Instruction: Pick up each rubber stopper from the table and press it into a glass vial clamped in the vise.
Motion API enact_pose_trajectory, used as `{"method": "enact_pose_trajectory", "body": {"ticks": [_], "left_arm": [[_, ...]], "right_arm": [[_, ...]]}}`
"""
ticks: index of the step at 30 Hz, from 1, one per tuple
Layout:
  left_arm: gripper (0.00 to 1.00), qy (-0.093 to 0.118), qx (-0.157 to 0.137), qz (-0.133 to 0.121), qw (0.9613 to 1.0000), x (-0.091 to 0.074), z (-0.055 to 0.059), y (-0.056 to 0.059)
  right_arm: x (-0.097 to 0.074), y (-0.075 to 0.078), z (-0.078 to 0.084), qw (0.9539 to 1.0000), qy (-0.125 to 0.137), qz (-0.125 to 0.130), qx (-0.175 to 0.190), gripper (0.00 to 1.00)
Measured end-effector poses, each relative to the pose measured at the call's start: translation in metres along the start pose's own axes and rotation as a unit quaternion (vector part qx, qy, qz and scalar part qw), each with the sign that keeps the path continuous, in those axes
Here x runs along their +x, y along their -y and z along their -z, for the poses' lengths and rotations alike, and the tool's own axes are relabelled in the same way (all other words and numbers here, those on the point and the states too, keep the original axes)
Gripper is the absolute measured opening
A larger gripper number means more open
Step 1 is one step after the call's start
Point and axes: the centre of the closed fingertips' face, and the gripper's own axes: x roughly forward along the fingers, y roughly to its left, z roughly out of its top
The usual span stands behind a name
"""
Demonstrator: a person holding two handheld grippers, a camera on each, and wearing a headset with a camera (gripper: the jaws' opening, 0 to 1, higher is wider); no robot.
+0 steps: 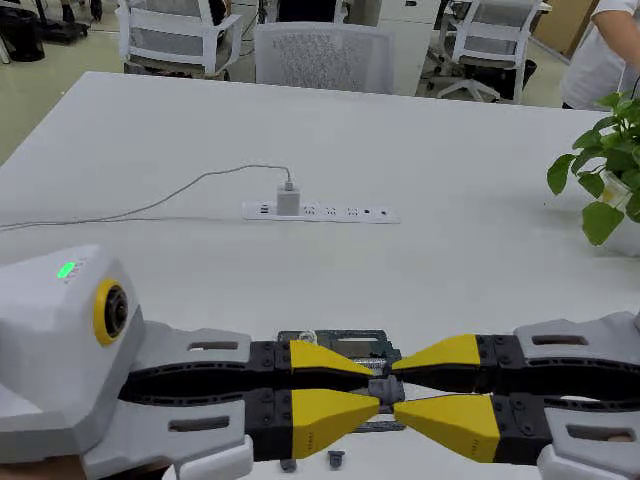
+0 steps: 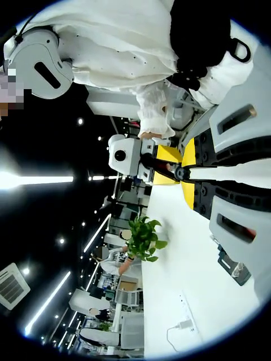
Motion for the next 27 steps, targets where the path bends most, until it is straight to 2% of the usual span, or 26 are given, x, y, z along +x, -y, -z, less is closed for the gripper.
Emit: {"method": "enact_pose_trajectory", "body": {"ticks": [14,17,27], "left_arm": [[0.03,0.003,0.011,-0.01,0.9999,-0.0014,0.0026,-0.0036],[0.03,0.007,-0.003,-0.007,0.9999,-0.0022,0.0013,-0.0031],[0.03,0.011,-0.017,0.009,0.9998,-0.0034,-0.0018,-0.001]], "right_arm": [[0.0017,0.0036,0.0032,1.0,-0.006,0.002,0.005,0.05],[0.0017,0.0025,0.0016,1.0,-0.005,-0.002,0.007,0.05],[0.0019,-0.001,-0.0023,0.9998,-0.008,-0.018,-0.002,0.06]]}}
